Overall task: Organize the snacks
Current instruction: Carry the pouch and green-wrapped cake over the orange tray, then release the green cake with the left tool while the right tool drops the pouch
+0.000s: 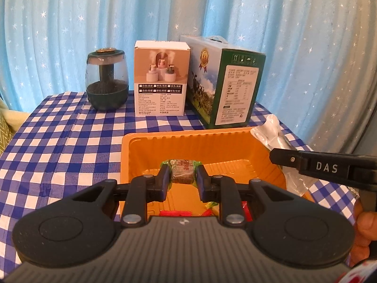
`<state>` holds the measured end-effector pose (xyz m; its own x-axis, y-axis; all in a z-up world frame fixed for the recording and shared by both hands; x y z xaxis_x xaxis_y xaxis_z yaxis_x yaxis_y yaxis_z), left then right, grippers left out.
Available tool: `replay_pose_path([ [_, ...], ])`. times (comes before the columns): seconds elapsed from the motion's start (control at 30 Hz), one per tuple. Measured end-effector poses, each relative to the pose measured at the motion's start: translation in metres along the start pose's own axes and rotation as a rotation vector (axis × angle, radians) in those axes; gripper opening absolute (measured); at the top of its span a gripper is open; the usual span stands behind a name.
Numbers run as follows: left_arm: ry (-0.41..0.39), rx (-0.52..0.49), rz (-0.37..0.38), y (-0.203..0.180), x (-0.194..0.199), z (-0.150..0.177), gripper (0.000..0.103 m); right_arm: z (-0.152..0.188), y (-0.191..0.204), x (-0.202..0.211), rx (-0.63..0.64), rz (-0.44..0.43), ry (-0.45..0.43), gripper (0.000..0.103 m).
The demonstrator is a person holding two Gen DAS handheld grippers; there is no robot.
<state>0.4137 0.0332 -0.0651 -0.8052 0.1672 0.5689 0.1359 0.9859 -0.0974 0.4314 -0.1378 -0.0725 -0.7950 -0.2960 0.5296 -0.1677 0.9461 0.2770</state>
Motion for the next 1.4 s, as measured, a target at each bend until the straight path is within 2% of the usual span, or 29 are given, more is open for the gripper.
replay_pose_path([
  [0.17, 0.02, 0.028, -0.004, 0.007, -0.012, 0.003, 0.022, 0.004, 0.001, -0.018, -0.001, -0.015, 0.037, 0.025],
  [0.5, 0.028, 0.014, 0.014, 0.003, -0.024, 0.003, 0.023, 0.009, 0.006, -0.028, -0.015, -0.03, 0.06, 0.025],
  [0.53, 0.023, 0.004, 0.021, 0.001, -0.024, 0.002, 0.028, 0.009, 0.006, -0.027, -0.016, -0.03, 0.059, 0.025],
  [0.57, 0.018, -0.006, 0.025, 0.0, -0.024, 0.002, 0.04, 0.009, 0.006, -0.027, -0.016, -0.03, 0.058, 0.025],
  [0.63, 0.008, -0.008, 0.018, 0.001, -0.022, 0.0, 0.046, 0.008, 0.005, -0.027, -0.017, -0.029, 0.057, 0.025],
  [0.9, 0.026, 0.03, -0.012, 0.014, -0.021, 0.001, 0.046, 0.008, 0.006, -0.026, -0.026, -0.036, 0.059, 0.025],
  [1.4, 0.038, 0.01, -0.007, 0.011, -0.022, 0.004, 0.047, 0.005, 0.01, -0.024, -0.033, -0.055, 0.033, 0.025],
])
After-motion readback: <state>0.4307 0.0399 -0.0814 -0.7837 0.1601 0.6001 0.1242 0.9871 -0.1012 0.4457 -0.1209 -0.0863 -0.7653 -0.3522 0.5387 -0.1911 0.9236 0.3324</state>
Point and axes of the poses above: each gripper's, at about its wrist camera, not at the fingertips, and x roughly against the way its jaws point, y to its left, z to its underside, the point moved 6 cm from there along -x, roughly the way its jaws point, and after that the axes turned 2 degrees about -y, right-handed, at the moved point
